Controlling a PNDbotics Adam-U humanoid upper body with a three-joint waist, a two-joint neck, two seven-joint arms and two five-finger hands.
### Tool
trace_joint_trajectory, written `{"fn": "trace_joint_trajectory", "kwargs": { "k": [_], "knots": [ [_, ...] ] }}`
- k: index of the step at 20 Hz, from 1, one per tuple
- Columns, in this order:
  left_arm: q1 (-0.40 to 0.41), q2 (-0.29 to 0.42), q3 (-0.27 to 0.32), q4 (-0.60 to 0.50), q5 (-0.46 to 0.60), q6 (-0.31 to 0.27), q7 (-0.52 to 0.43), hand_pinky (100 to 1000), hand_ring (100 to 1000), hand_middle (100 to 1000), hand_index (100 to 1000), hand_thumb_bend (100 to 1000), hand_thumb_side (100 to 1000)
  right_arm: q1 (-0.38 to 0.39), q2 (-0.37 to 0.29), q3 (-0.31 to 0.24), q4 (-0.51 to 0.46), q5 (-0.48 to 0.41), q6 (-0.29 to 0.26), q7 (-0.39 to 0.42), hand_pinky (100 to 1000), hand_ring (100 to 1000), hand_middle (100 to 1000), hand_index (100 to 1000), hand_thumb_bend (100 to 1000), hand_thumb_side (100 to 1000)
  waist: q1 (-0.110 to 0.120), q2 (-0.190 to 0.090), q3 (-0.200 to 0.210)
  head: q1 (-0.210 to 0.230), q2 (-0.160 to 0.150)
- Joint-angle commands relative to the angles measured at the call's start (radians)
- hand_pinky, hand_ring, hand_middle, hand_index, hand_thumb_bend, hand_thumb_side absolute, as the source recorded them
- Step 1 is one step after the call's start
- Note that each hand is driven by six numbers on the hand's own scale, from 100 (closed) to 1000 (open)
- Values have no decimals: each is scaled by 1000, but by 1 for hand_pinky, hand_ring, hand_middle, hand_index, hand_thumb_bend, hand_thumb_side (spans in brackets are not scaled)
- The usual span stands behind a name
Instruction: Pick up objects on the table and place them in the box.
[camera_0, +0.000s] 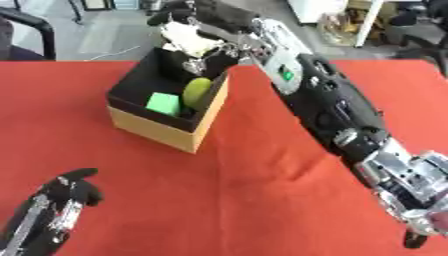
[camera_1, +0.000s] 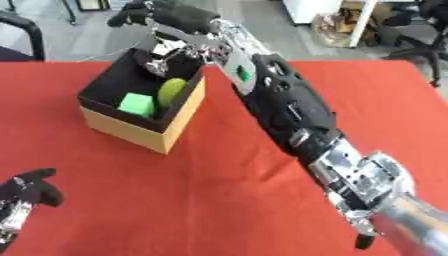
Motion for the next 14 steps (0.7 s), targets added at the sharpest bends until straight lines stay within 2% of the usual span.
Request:
{"fn": "trace_joint_trajectory", "kwargs": {
  "k": [1, 5, 10, 14],
  "knots": [
    [-2, 13, 16, -14, -1, 0, 11, 609, 586, 527, 825, 100, 774, 10, -63, -14, -120, -129, 40, 20, 777, 799, 781, 895, 100, 100, 3, -13, -10, 18, -6],
    [3, 17, 29, -15, -5, 0, 25, 609, 587, 528, 825, 100, 773, 82, -113, -37, -265, -277, 103, 48, 766, 785, 771, 890, 100, 126, 1, -11, -37, 41, 0],
    [18, 24, 49, -15, -12, 3, 45, 609, 587, 528, 825, 100, 774, 230, -163, -97, -467, -418, 180, 40, 754, 770, 753, 902, 100, 179, -1, -12, -80, 84, 13],
    [28, 28, 59, -14, -14, 4, 57, 609, 587, 528, 825, 100, 775, 367, -180, -150, -610, -487, 235, 30, 745, 759, 743, 907, 100, 302, -2, -16, -104, 111, 24]
  ]
}}
